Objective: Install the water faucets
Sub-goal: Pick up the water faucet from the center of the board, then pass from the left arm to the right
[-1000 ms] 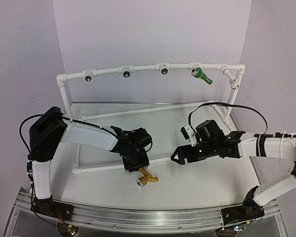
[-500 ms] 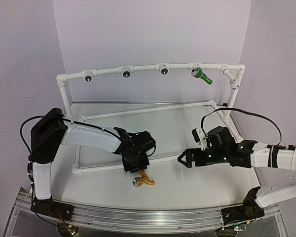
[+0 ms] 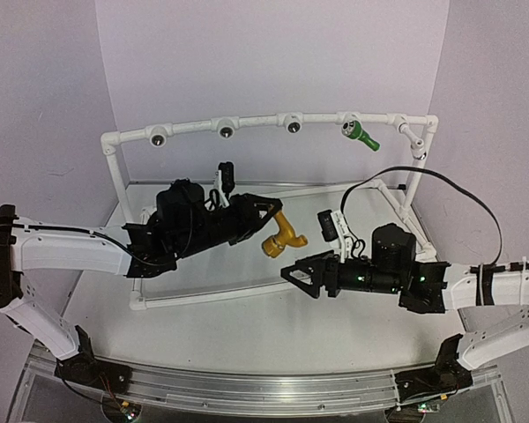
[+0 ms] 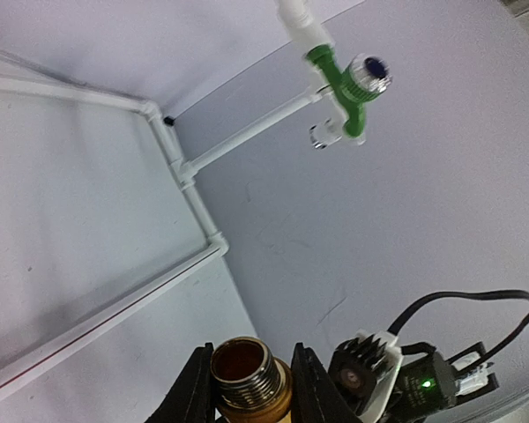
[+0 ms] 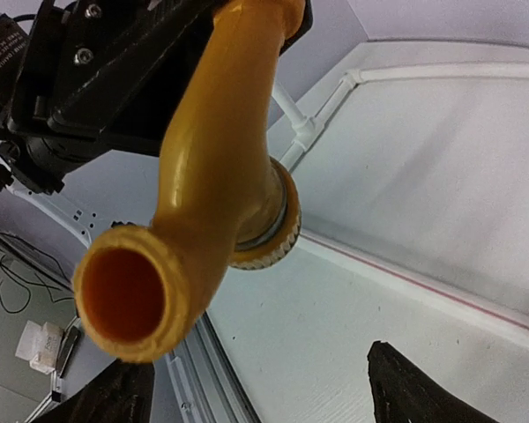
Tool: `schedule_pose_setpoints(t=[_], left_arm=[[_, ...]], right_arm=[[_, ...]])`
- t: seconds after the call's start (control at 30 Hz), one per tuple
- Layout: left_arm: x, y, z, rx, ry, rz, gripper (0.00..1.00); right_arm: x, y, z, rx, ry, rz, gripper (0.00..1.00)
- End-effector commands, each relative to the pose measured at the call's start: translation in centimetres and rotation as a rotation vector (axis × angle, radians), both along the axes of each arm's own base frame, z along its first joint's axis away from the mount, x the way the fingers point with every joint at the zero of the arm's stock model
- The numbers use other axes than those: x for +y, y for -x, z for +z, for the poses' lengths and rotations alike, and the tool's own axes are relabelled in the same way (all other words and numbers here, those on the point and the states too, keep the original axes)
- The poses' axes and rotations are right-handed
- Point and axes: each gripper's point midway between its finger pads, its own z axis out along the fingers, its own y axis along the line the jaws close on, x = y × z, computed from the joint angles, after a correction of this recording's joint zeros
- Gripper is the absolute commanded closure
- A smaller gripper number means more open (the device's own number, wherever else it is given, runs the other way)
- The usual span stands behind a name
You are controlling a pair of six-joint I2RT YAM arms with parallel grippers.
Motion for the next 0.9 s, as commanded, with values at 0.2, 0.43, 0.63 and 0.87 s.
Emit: schedule_pose_setpoints(t=[0.2,0.43,0.63,0.87], left_arm=[[1.5,-1.0,2.8,-0.024,0.212,-0.005,1.0],[1.1,-0.9,2.5,0.006,0.278,-0.052,1.0],[0.8,-0.9,2.0,0.03,0.306,-0.075,1.0],[1.0,-1.0,2.0,0.029,0.319,-0.071,1.0]], right_arm=[[2.1,-4.7,8.4,-0.374,-0.176,-0.248,0.35],[2.5,-6.9,8.6,-0.399,-0.175,-0.382,0.59],[2.8,-8.1,8.9,-0.412,-0.194,-0.443,0.57],[2.8,-9.2,8.5,-0.4,-0.186,-0.506,0.73]])
